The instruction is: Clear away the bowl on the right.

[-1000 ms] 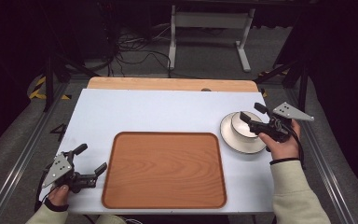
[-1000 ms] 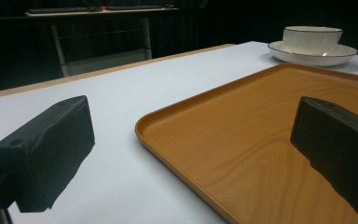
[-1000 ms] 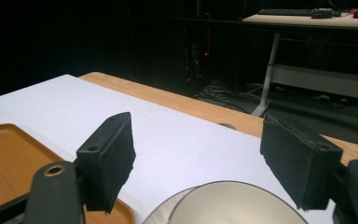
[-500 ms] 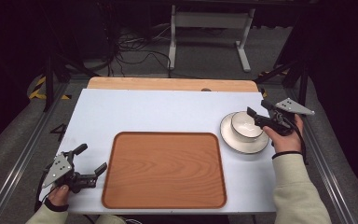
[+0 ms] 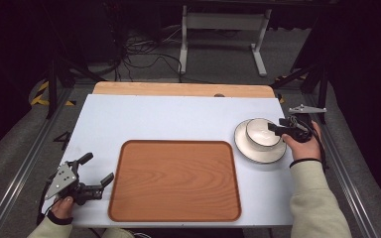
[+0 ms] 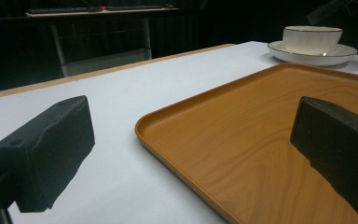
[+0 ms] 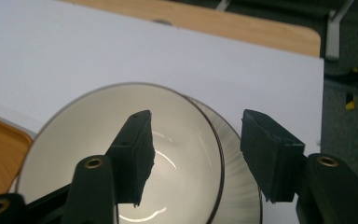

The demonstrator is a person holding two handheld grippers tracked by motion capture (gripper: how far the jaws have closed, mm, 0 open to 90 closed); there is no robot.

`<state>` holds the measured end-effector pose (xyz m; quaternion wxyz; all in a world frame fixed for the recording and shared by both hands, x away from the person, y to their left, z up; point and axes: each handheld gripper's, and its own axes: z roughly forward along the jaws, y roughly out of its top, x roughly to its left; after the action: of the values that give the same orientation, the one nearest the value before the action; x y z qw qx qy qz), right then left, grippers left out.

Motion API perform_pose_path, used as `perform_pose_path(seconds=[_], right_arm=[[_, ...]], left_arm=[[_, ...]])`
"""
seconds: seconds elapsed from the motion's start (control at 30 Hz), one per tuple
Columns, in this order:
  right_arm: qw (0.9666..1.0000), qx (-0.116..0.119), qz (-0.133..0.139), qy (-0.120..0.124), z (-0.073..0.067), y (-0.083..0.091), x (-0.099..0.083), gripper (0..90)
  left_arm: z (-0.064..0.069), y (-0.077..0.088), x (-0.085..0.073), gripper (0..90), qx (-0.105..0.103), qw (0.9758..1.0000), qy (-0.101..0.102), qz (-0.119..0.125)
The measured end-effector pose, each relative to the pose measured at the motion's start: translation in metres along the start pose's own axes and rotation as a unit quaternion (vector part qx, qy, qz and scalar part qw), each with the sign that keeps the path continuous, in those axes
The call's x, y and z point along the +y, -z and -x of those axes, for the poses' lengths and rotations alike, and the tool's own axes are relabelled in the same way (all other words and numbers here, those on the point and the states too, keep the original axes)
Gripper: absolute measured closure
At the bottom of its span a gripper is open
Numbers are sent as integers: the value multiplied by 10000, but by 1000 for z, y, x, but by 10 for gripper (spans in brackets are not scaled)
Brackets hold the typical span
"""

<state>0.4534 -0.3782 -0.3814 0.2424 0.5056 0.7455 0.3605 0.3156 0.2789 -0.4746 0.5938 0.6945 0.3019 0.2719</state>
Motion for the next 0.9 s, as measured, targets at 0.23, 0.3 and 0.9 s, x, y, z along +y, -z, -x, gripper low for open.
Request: perform_pose_path(seconds=[0.23,0.3,0.9], right_arm=[[9989,-9,-446,-131,4,-7,-3,538],[9984,-5,-549,-165,5,-9,-4,556],[9899,-285,-1261,-578,3,-23,-6,810]], left_arm=[[0,0,0,2,-1,10000,0,1],[0,0,0,3,-1,10000,-3,1],[0,0,0,2,2,10000,9,5]])
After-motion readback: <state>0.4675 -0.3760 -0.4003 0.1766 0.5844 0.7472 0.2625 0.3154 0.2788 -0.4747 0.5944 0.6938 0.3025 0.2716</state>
